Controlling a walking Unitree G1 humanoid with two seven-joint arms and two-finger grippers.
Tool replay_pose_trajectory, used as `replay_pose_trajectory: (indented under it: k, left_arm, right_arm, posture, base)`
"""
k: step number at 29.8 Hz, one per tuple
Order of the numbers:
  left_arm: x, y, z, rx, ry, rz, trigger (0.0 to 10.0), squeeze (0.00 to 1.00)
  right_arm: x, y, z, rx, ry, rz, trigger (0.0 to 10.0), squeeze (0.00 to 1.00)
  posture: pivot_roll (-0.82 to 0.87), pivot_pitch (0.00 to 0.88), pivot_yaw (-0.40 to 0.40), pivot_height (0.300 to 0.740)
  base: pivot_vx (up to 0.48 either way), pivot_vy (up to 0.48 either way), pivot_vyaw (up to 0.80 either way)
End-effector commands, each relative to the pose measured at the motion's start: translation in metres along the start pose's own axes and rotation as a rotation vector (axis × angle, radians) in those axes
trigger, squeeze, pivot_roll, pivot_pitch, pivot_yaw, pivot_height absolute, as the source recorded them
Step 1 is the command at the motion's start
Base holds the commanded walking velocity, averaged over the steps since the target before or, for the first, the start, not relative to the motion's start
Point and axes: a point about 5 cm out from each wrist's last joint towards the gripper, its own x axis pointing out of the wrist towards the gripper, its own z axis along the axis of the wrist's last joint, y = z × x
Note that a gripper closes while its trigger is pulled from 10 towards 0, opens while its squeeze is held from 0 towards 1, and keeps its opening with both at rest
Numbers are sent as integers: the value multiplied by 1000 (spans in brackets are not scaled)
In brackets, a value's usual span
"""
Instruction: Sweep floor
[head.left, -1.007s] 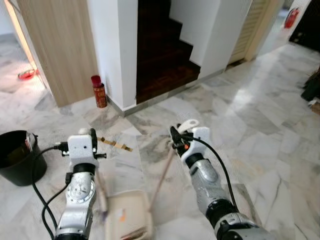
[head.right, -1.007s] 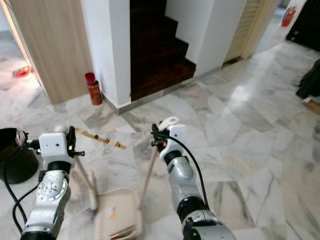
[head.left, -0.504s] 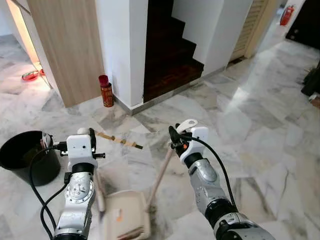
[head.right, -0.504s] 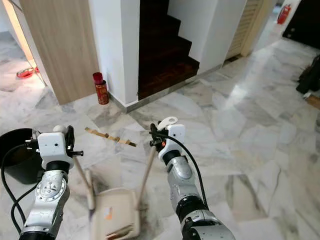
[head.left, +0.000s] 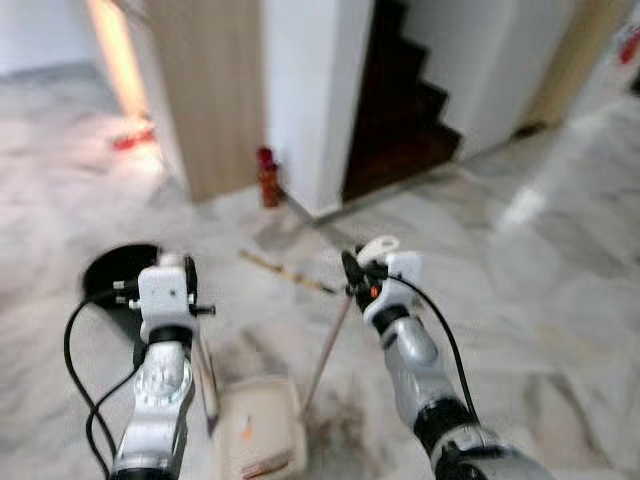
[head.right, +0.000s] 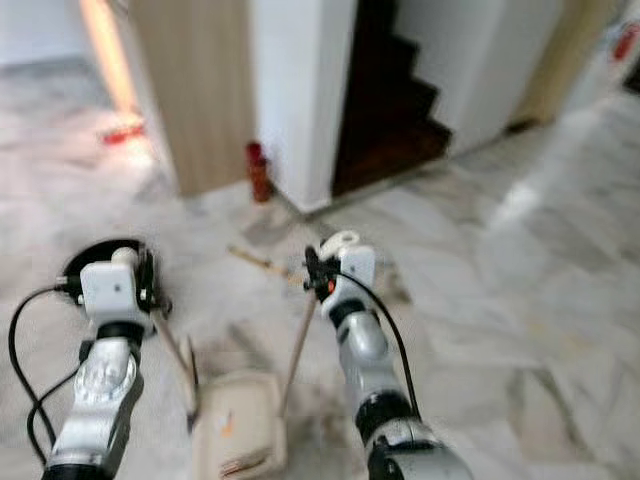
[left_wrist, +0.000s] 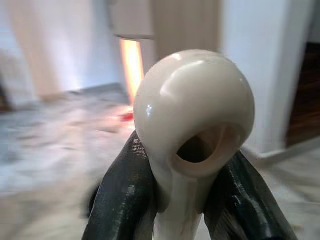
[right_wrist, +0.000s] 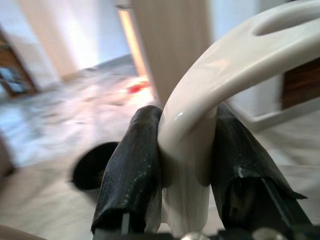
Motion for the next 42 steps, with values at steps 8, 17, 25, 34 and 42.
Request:
replay_pose_trajectory:
  k: [8,17,25,34,42]
  left_arm:
    - [2,-4,12,1,-55,-12,10000,0]
    - [2,-4,12,3,-56,-11,10000,0]
    - [2,-4,12,3,-55,-10,10000,0]
    - [2,-4,12,7,-60,-6,10000,0]
    - [2,-3,13,13,-62,1,10000,0]
  right_arm:
    - [3,-2,8,33,-44,-15,10000,0]
    - [3,-2,8,45,-38,-19,10000,0]
    - [3,-4,7,62,-25,-26,10000,0]
    - [4,-1,6,65,-24,-13,10000,0]
    - [5,6,6,73,-29,7,10000,0]
  posture:
    - [133,0,-48,740]
    - [132,0,-48,740]
    - [134,0,-51,740]
    - [136,0,-53,740]
    - [138,0,-54,740]
  base:
    - [0,388,453]
    - [0,388,0]
    - [0,387,-316]
    - [0,63,-656]
    - [0,0,0]
